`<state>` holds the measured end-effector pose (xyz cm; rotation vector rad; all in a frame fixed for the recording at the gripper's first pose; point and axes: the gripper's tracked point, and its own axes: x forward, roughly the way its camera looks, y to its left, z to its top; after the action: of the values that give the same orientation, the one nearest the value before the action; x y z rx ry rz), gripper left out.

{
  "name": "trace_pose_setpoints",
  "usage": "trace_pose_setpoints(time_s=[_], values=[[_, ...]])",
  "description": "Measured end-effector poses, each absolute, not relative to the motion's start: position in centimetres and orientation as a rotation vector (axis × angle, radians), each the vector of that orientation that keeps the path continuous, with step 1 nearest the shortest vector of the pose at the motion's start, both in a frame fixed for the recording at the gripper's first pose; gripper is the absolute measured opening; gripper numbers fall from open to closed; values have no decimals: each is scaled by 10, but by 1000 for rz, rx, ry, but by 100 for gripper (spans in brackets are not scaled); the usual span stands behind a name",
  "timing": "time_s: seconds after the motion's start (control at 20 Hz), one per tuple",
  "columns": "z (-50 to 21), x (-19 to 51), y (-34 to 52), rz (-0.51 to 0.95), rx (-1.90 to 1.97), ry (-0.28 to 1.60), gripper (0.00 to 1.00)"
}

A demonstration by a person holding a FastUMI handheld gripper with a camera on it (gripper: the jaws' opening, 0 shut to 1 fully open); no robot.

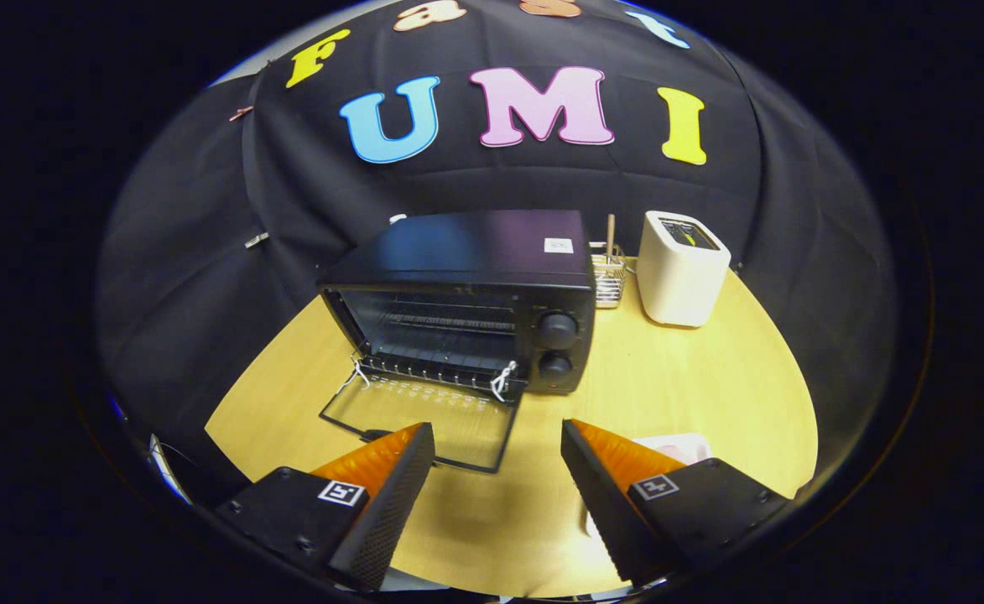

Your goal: Open the toaster oven, put the food inside, and close the toaster oven door.

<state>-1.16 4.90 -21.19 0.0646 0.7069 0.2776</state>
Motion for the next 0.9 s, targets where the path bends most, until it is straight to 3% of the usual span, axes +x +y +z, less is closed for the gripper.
trace_pose_setpoints(time_s=[0.15,0.45,0.9], values=[[-214,-6,12,282,102,757,99],[-235,5,-80,147,202,836,99],[-325,-23,-172,104,56,1032,98]])
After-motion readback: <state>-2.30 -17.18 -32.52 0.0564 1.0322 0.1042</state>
